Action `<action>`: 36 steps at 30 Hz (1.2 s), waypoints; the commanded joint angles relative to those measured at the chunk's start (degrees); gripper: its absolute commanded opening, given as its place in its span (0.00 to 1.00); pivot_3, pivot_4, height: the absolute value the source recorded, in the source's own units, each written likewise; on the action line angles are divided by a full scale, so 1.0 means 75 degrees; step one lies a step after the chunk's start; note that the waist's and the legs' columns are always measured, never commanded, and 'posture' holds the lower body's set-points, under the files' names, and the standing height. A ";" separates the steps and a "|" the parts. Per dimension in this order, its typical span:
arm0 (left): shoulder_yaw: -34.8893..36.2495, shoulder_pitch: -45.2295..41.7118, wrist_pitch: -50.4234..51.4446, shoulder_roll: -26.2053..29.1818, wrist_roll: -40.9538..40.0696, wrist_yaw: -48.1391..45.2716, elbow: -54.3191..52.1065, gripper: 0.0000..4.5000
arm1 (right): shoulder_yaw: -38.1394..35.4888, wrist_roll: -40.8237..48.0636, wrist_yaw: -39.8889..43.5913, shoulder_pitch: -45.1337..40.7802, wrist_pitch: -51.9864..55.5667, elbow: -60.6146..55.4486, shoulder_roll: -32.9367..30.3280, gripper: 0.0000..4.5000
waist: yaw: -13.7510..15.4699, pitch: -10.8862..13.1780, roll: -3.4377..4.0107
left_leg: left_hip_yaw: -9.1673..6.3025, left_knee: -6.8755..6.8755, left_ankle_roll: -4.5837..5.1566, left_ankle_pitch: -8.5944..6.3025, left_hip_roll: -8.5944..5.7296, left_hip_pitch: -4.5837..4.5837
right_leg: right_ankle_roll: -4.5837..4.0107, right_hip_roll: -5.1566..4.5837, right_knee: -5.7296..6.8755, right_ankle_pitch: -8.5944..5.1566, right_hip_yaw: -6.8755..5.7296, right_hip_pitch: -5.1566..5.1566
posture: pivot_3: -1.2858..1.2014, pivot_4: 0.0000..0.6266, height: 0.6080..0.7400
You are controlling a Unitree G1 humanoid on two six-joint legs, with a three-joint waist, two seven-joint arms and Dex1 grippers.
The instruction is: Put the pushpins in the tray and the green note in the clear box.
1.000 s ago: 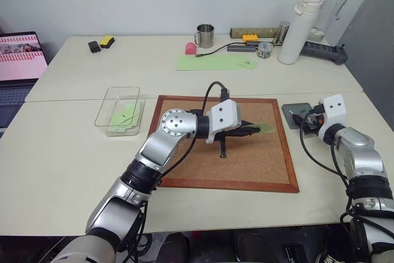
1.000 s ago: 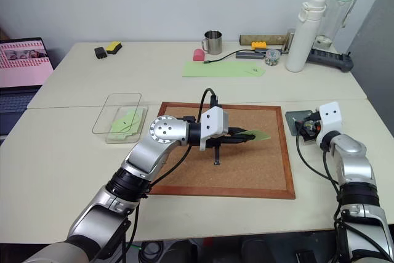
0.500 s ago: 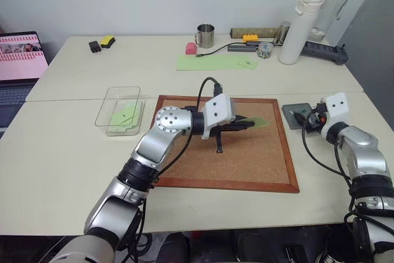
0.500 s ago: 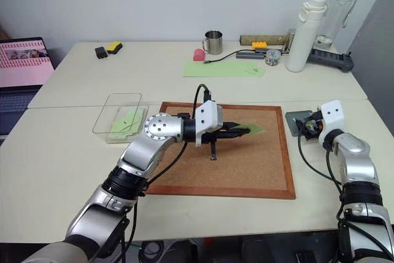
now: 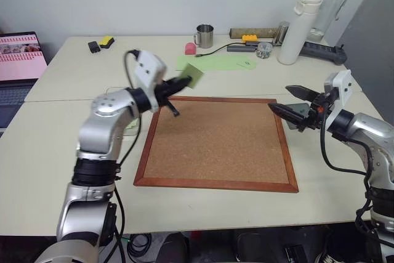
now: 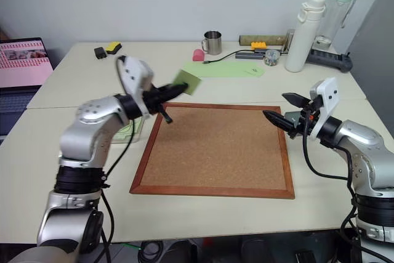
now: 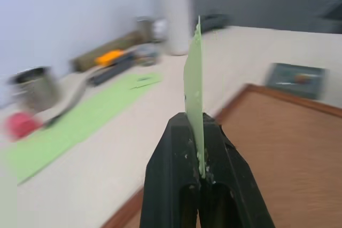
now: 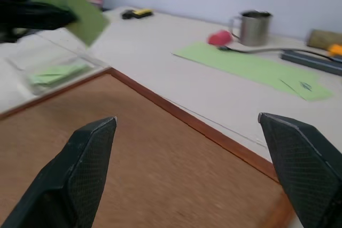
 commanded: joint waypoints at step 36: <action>0.0269 0.0877 0.0695 0.1230 -0.0341 -0.0326 -0.0452 0.99 | 0.0131 0.1208 -0.0270 -0.0104 0.1005 -0.1416 -0.0736 1.00 | 0.0159 0.0020 -0.0038 | -0.0025 0.0008 -0.0004 0.0002 0.0000 -0.0025 | -0.0001 -0.0014 0.0000 0.0000 -0.0051 -0.0003 | 0.52 0.24 1.00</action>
